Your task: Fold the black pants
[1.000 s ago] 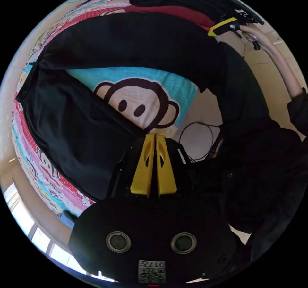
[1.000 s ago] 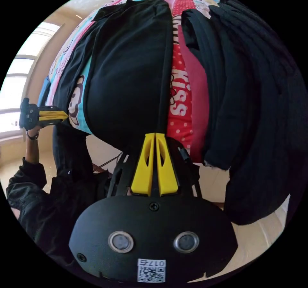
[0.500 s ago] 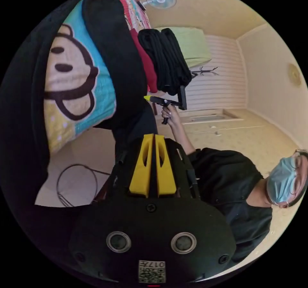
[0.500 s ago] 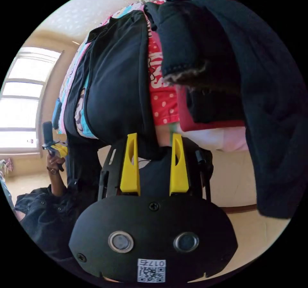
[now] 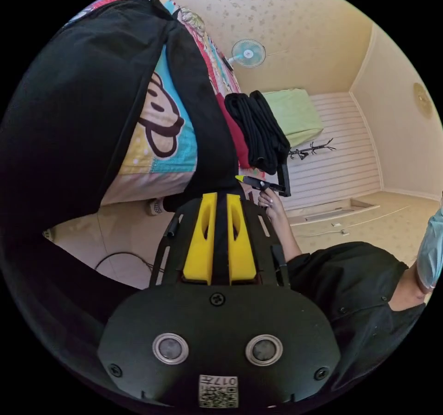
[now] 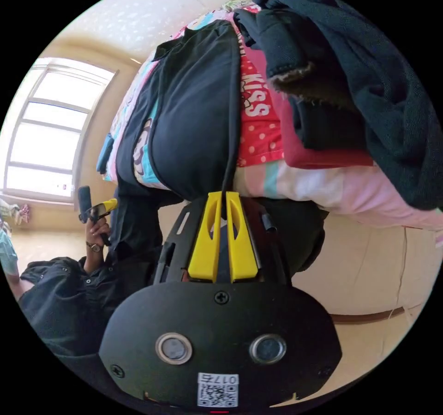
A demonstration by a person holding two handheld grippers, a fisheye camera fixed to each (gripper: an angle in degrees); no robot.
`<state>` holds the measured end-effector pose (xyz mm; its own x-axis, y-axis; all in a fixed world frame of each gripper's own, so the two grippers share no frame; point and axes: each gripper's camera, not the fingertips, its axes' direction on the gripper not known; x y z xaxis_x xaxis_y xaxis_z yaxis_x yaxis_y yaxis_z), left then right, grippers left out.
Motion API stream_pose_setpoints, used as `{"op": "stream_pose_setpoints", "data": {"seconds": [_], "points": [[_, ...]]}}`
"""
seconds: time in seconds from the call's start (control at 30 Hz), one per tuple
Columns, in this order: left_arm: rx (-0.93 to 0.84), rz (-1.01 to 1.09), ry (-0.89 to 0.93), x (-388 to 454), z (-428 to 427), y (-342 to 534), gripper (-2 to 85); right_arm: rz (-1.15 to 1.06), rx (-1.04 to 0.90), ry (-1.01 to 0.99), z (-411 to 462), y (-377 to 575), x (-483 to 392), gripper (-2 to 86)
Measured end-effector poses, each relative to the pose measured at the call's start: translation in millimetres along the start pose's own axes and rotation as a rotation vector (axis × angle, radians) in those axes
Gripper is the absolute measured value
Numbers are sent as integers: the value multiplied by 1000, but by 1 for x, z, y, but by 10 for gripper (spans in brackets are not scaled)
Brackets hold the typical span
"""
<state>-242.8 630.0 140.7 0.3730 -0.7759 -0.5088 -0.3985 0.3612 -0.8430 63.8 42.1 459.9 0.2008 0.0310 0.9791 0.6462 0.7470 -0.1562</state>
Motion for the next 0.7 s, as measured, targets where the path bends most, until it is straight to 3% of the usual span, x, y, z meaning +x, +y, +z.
{"op": "stream_pose_setpoints", "data": {"seconds": [0.1, 0.2, 0.37, 0.57, 0.7], "points": [[-41, 49, 2, 28, -11, -8, 104, -96, 108, -345, -22, 8, 1, 23], [-53, 133, 31, 66, -20, -29, 128, -193, 144, -513, -25, 5, -10, 20], [-106, 163, -128, 99, -7, -73, 131, -303, 22, -561, 9, -9, -41, 17], [-282, 117, -101, 79, 30, -86, 94, -273, -50, -614, 44, -20, -57, 15], [-253, 88, -70, 71, 29, -67, 31, -242, -125, -567, 46, -22, -53, 13]]}}
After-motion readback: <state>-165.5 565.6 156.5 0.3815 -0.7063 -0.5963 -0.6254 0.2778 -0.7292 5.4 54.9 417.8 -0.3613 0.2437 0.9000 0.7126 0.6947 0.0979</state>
